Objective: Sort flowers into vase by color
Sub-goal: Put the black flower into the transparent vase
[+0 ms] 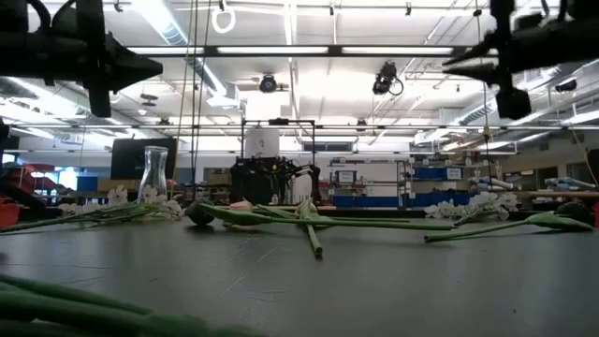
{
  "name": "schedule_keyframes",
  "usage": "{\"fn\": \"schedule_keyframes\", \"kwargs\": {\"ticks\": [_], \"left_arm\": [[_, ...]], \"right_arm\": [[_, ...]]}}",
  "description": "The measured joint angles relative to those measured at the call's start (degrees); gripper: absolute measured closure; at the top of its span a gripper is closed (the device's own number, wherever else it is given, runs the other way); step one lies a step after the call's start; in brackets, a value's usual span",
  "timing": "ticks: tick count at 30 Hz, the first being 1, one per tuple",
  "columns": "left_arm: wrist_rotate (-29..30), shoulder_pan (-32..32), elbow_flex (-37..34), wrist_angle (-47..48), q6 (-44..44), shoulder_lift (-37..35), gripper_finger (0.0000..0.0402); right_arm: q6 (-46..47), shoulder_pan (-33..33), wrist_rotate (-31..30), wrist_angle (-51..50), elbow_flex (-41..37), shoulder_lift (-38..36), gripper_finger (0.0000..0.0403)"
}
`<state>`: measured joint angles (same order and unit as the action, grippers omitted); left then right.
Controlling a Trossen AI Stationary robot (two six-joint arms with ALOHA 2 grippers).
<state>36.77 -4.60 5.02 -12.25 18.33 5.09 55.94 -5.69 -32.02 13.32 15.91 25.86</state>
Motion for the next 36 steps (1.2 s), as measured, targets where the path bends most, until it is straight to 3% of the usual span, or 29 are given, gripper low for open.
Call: {"fn": "schedule_keyframes", "kwargs": {"ticks": [5, 8, 13, 16, 20, 26, 36], "left_arm": [[-0.19, 0.00, 2.42, -0.19, 1.85, 4.60, 0.0374], [-0.83, 0.00, 4.08, 0.02, 3.91, 7.73, 0.0374], [-2.51, 0.00, 7.00, 4.45, 6.35, 12.42, 0.0374], [-3.22, 0.00, 8.94, 8.83, 9.46, 14.34, 0.0374], [-6.17, 0.00, 11.70, 14.49, 12.43, 16.00, 0.0374], [-8.59, -0.02, 15.82, 21.71, 12.55, 16.73, 0.0374], [-9.05, -0.09, 16.54, 25.97, 9.47, 16.66, 0.0374]], "right_arm": [[7.91, -2.46, -4.13, -0.63, 6.51, 8.99, 0.0322], [15.20, -5.07, 2.75, -5.27, 9.84, 12.89, 0.0306], [32.76, -7.17, 16.44, -23.37, 14.05, 18.95, 0.0280], [45.56, -7.20, 25.44, -32.15, 14.89, 21.64, 0.0274], [53.07, -4.78, 35.46, -37.57, 14.94, 24.01, 0.0272], [61.51, -2.26, 44.69, -46.66, 14.94, 24.33, 0.0272], [68.54, -2.25, 50.08, -62.59, 14.94, 26.04, 0.0272]]}}
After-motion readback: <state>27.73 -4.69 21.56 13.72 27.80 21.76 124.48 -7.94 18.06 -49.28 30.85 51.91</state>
